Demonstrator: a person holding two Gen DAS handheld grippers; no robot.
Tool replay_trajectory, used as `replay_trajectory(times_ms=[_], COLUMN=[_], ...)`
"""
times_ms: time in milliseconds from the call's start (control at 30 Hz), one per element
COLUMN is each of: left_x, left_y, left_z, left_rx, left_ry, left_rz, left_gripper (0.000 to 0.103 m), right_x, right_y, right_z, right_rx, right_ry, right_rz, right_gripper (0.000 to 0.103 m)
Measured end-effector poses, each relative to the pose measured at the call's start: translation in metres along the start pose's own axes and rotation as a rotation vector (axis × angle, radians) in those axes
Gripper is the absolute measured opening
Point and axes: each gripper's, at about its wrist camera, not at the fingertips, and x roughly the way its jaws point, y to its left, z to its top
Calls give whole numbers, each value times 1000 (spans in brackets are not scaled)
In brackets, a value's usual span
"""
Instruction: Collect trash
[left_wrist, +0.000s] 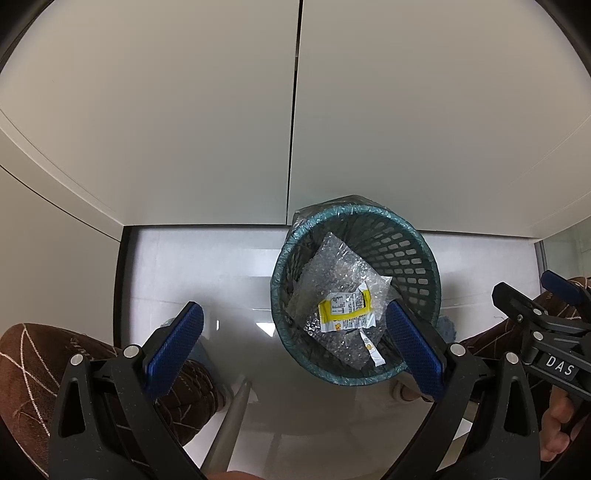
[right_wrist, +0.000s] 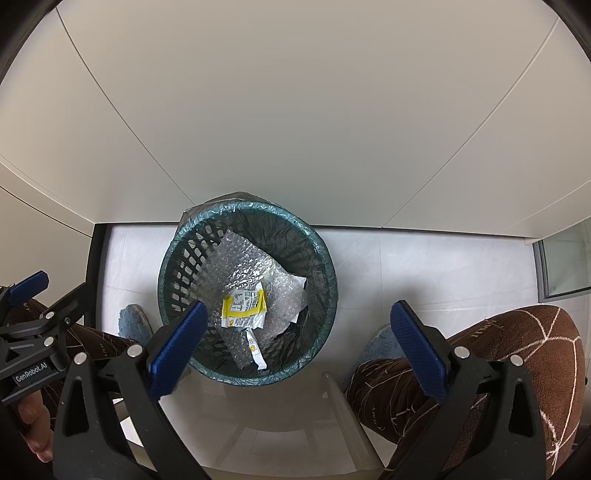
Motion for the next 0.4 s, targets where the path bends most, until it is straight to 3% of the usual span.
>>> replay_trajectory(times_ms=[400], left_x=[-2], left_y=[0], left_z=[1], left_rx=[-6], left_ry=[4], left_rz=[-8], left_gripper=[97], right_x=[0], right_y=[0], right_z=[0], right_rx=[1], right_ry=[0], right_rz=[0], right_gripper=[95])
